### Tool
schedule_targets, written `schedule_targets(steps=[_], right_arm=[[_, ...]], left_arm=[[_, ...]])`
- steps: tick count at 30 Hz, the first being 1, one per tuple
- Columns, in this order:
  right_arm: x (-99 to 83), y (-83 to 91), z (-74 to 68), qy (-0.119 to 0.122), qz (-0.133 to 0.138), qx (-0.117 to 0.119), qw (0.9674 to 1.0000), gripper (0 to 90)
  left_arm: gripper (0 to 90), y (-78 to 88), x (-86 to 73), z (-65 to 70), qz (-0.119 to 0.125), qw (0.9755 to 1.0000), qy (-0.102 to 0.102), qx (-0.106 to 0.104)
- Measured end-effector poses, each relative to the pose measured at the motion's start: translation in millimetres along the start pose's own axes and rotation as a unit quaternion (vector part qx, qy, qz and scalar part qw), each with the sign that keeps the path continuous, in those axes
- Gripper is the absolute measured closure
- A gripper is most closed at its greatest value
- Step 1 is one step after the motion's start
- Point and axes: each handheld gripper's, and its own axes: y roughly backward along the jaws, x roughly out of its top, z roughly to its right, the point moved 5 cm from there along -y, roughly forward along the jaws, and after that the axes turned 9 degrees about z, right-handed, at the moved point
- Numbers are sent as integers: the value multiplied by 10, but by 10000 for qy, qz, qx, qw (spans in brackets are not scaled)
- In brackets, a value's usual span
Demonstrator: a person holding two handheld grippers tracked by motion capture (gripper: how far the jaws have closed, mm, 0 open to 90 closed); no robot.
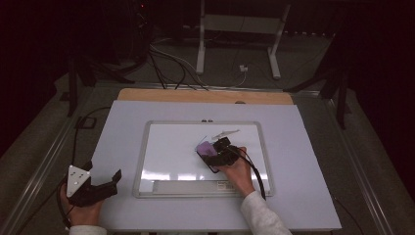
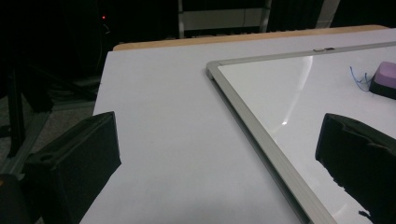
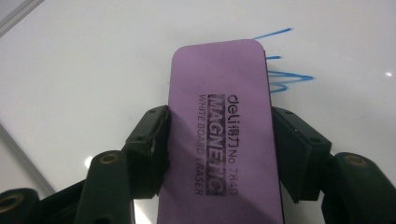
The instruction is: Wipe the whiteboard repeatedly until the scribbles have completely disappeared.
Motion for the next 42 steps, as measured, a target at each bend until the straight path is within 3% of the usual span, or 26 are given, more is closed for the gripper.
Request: schedule_targets(steps=[2,3,5,7,10,12,14,16,19,22,24,25,28,31,33,36,38,40,42], right_arm=[[-29,-14,-142,219,-83,428,9988,413],[-37,-16,-204,352,-116,534,9979,413],[-31,-18,-240,462,-149,535,9974,413],[-27,-28,-190,320,-117,554,9979,413],[9,-13,18,-24,-2,61,10000,413],[31,13,217,-300,101,-372,9988,413],[33,31,313,-515,146,-554,9970,413],[29,33,296,-438,166,-567,9973,413],[-1,9,87,-93,36,17,9999,413],[-27,-20,-149,274,-79,496,9984,413],[-23,-30,-206,444,-118,565,9973,413],[-17,-37,-193,374,-126,593,9975,413],[15,-36,-41,91,-52,240,9997,413],[49,-15,208,-295,67,-230,9993,413],[67,18,409,-623,139,-617,9960,413],[86,59,623,-885,177,-999,9909,414],[97,66,682,-1009,161,-1052,9892,414],[108,56,663,-946,151,-1125,9890,414],[117,20,568,-824,134,-999,9915,414]], left_arm=[[6,-3,1,4,-7,10000,-11,-6],[6,-1,5,7,9,10000,-4,-7],[6,6,11,5,32,10000,15,7],[6,14,10,-4,29,10000,7,14],[6,13,5,-12,24,10000,32,12],[6,12,5,-10,24,10000,28,7],[6,9,7,-8,32,10000,31,7],[6,2,3,-6,16,10000,33,6],[6,-7,-1,2,3,10000,15,-3],[6,-3,5,8,13,10000,15,-6],[6,5,6,3,17,10000,27,9],[6,8,6,-4,17,10000,30,15],[6,11,4,-17,30,10000,65,26],[6,14,7,-19,42,10000,77,30],[6,17,11,-21,46,10000,73,32],[6,16,9,-24,45,10000,78,29],[6,8,5,-21,33,10000,79,27],[7,1,4,-15,28,10000,72,21],[6,-5,5,-6,12,10000,60,17]])
